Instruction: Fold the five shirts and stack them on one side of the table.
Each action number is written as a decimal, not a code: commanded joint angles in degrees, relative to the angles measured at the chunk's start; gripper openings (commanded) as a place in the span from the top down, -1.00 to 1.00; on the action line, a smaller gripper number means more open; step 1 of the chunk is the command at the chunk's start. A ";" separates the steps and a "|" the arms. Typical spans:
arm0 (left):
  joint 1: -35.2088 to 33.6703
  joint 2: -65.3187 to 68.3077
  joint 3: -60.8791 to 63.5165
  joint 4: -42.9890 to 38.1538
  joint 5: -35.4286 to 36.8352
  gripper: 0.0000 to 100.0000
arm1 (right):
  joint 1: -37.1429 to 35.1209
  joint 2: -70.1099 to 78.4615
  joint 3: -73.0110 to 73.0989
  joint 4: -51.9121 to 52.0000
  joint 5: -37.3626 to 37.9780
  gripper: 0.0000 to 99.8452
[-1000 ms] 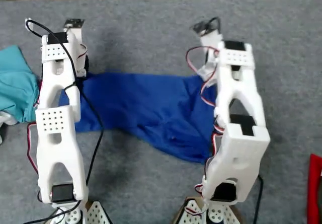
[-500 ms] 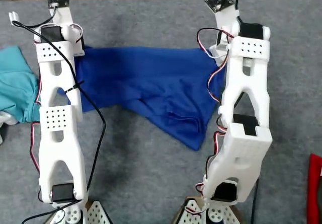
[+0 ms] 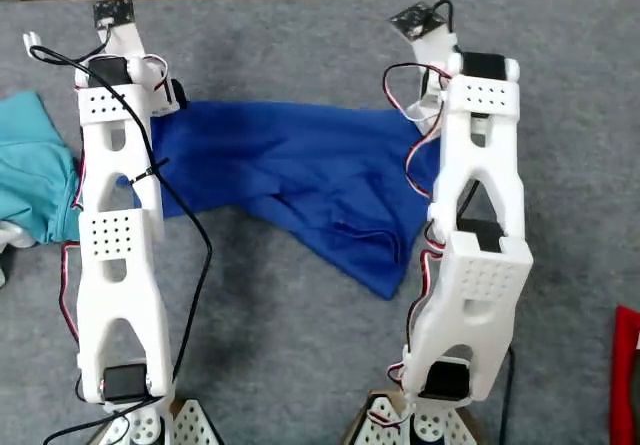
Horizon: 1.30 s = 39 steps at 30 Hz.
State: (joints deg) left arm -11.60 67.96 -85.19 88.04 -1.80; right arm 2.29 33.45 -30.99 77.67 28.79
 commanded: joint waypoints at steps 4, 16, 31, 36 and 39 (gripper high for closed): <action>-1.05 -1.54 -10.46 13.45 -11.78 0.53 | -3.12 -13.41 -2.68 7.12 2.81 0.27; -1.05 -27.65 29.71 13.10 -20.40 0.62 | -8.13 -21.85 -2.15 24.09 9.05 0.65; 2.02 -68.70 98.11 -4.75 -11.87 0.61 | -5.58 -47.96 45.93 5.54 25.93 0.66; -0.09 -71.60 107.60 -16.00 0.70 0.61 | -5.67 -58.51 66.51 -9.85 31.47 0.65; -0.26 -68.79 107.60 -19.52 7.82 0.61 | -5.67 -59.21 72.13 -15.47 31.74 0.65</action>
State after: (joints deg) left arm -11.16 -0.62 22.33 71.60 -0.13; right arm -4.22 -22.64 36.18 67.82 59.38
